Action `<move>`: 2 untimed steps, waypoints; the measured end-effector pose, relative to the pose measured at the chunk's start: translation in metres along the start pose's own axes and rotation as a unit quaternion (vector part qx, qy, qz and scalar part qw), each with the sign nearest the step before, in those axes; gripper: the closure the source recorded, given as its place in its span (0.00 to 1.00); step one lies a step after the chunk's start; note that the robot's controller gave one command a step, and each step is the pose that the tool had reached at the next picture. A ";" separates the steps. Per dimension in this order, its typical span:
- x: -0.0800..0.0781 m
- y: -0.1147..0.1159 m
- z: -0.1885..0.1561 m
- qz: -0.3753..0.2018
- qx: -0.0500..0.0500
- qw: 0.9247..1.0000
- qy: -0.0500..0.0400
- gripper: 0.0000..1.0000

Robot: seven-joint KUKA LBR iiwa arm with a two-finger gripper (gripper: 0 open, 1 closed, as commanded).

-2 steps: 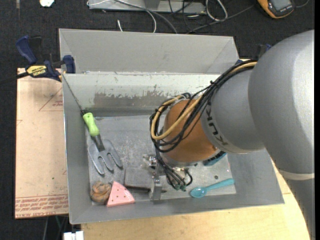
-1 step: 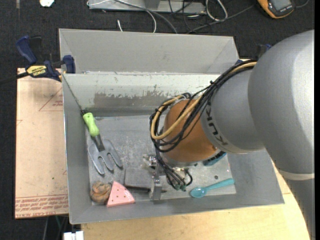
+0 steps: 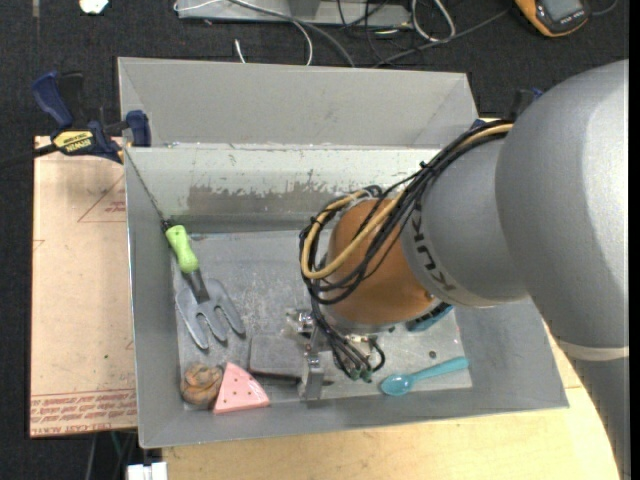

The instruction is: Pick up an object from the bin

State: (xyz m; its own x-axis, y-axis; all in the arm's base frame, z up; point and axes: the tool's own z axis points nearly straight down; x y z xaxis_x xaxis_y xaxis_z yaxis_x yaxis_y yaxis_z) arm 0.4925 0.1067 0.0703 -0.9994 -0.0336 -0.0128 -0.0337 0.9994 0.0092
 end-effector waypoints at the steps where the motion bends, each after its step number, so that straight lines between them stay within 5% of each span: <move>1: 0.000 0.000 0.000 0.000 0.000 1.000 0.000 1.00; 2: 0.000 0.000 0.000 0.000 0.000 1.000 0.000 1.00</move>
Offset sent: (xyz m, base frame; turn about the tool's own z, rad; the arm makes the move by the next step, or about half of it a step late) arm 0.0000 0.0000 0.0000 0.0000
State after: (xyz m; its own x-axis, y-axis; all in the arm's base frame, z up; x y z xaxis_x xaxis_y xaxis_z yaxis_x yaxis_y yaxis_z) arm 0.4925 0.1067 0.0703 -0.9994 -0.0335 -0.0128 -0.0336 0.9994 0.0094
